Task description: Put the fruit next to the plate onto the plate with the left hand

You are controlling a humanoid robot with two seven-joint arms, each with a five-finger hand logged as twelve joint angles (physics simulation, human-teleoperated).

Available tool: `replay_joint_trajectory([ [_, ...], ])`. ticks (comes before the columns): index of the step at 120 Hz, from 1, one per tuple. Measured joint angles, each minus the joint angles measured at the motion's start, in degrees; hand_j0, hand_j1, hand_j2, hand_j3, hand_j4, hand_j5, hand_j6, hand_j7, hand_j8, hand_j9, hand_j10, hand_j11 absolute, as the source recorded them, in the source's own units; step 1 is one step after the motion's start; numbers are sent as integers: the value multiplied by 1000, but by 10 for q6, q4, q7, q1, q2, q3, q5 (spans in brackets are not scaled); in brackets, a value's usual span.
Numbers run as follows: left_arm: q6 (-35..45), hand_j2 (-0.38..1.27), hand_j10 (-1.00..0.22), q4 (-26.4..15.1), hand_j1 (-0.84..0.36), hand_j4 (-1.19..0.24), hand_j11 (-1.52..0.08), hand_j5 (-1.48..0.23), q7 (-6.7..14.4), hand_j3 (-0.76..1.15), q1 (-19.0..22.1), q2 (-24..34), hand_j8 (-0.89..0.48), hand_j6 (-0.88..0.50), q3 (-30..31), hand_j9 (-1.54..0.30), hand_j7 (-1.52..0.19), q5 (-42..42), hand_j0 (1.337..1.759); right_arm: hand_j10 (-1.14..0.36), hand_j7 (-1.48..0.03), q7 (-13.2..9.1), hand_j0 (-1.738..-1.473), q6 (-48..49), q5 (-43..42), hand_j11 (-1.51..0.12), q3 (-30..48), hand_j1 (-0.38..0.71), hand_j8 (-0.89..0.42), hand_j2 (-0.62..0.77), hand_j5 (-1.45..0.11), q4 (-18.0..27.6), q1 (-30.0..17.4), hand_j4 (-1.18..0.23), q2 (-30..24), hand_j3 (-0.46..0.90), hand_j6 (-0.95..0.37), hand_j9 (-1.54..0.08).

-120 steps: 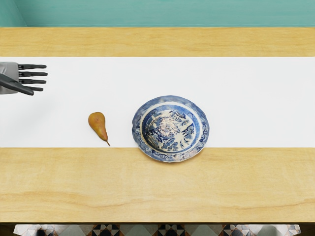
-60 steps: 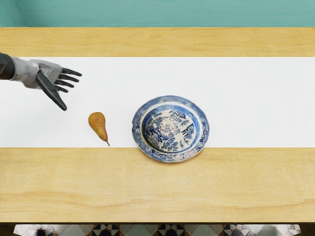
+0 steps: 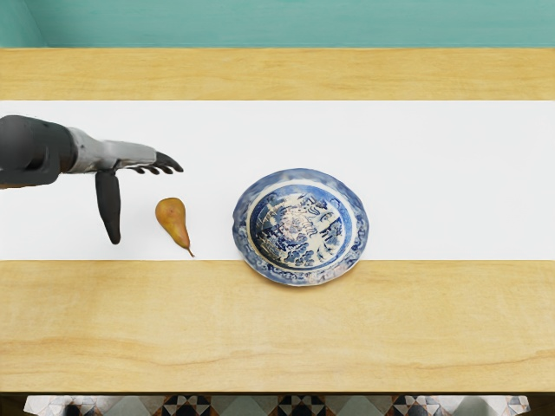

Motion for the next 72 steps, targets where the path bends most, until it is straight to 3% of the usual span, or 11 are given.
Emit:
replay_joint_trajectory([
  [18, 147, 23, -113, -55, 220, -113, -141, -142, 0, 0, 85, -19, -114, -115, 1, -142, -142, 134, 1658, -22, -29, 0, -1658, 0, 0, -29, 0, -322, -22, -4, -29, 0, 0, -22, 0, 0, -22, -29],
  [26, 202, 24, -114, -68, 219, -114, -142, -143, 0, 0, 101, -30, -115, -116, 2, -143, -143, 188, 1658, -22, -29, 0, -1658, 0, 0, -29, 0, -322, -22, -4, -29, 0, 0, -22, 0, 0, -22, -29],
  [55, 263, 24, -113, -79, 220, -114, -142, -143, 0, 0, 100, -58, -115, -115, 36, -142, -142, 258, 1658, -22, -29, 0, -1658, 0, 0, -29, 0, -322, -22, -4, -29, 0, 0, -22, 0, 0, -22, -29],
  [72, 267, 25, -113, -52, 220, -114, -142, -143, 0, 0, 100, -70, -115, -115, 69, -142, -142, 266, 1658, -22, -29, 0, -1658, 0, 0, -29, 0, -322, -22, -4, -29, 0, 0, -22, 0, 0, -22, -29],
])
